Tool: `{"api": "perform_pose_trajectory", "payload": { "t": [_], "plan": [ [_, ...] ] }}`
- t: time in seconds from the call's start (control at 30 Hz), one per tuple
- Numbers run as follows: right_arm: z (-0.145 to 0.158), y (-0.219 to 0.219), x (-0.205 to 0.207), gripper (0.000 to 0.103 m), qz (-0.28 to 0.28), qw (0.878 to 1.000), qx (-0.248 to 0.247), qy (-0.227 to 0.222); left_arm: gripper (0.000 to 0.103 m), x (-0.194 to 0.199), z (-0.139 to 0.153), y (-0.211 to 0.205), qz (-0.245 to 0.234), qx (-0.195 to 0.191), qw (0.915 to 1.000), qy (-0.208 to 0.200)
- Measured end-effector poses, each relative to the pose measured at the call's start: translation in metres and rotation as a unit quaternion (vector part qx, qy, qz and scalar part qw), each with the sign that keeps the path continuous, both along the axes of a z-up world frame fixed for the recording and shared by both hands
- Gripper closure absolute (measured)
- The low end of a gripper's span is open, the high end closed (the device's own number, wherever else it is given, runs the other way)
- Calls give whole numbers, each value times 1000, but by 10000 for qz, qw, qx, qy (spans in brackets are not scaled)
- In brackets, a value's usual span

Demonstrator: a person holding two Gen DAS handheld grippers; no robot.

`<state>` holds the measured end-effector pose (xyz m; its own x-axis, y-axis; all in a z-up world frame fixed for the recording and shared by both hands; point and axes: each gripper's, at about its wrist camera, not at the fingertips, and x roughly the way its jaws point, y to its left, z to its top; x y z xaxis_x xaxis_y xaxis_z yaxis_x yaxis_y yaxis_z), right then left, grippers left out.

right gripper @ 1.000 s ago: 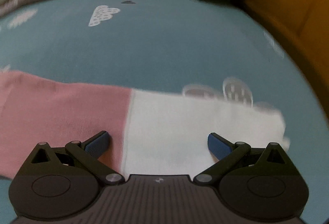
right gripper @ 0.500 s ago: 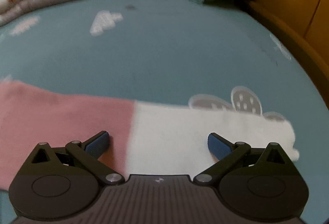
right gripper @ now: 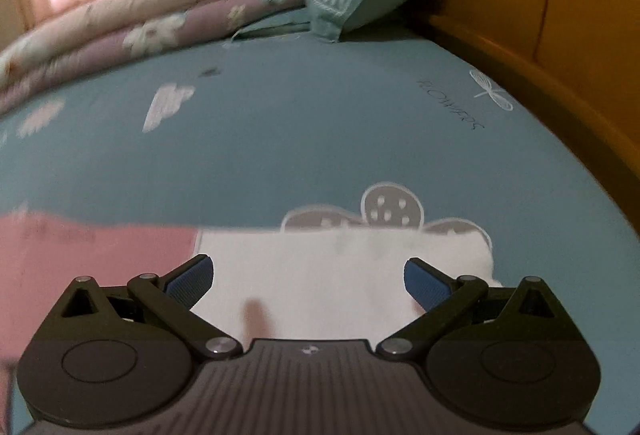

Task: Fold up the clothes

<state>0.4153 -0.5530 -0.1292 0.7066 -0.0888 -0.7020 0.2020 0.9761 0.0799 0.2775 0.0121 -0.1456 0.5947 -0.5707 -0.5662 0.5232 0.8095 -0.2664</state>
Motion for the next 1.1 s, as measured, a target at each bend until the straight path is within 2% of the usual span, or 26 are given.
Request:
{"api": "perform_pose_trajectory", "payload": {
  "t": [0.17, 0.2, 0.27, 0.37, 0.43, 0.5, 0.57, 0.63, 0.7, 0.77, 0.87, 1.0, 1.1],
  "plan": [
    [-32, -11, 14, 0, 9, 9989, -132, 442, 1, 1, 0, 2, 4, -69, 10000, 23],
    [-34, -12, 11, 0, 102, 9988, -269, 391, 1, 1, 0, 2, 5, -83, 10000, 28],
    [-34, -22, 0, 0, 138, 9993, -224, 273, 1, 1, 0, 3, 7, -110, 9999, 37],
    [-25, -43, -17, 0, -115, 9996, 234, 67, 1, 2, 0, 4, 7, -133, 9999, 44],
    [-15, -50, -23, 0, -523, 9976, 446, -109, 1, 2, 0, 4, 7, -136, 9999, 44],
    [-7, -47, -26, 0, -422, 9964, 676, -302, 1, 2, 0, 4, 7, -132, 9999, 43],
    [-7, -35, -23, 0, -166, 9977, 617, -217, 1, 2, 0, 4, 7, -129, 9999, 42],
    [-19, -23, -17, 0, 4, 9994, 317, 106, 1, 2, 0, 5, 7, -137, 9999, 44],
    [-30, -15, -14, 0, 27, 9995, 69, 323, 1, 2, 0, 5, 6, -145, 9999, 46],
    [-28, -6, -12, 0, -210, 9993, 37, 319, 1, 2, 0, 5, 6, -148, 9999, 46],
    [-11, 23, -5, 0, -40, 9996, 260, 85, 1, 2, 0, 5, 7, -157, 9999, 48],
    [5, 107, 19, 0, 766, 9969, 183, -31, 1, 1, 0, 5, 6, -166, 9998, 51],
    [2, 169, 39, 0, 1119, 9937, 53, 61, 1, 1, 1, 6, 6, -177, 9998, 53]
  ]
}}
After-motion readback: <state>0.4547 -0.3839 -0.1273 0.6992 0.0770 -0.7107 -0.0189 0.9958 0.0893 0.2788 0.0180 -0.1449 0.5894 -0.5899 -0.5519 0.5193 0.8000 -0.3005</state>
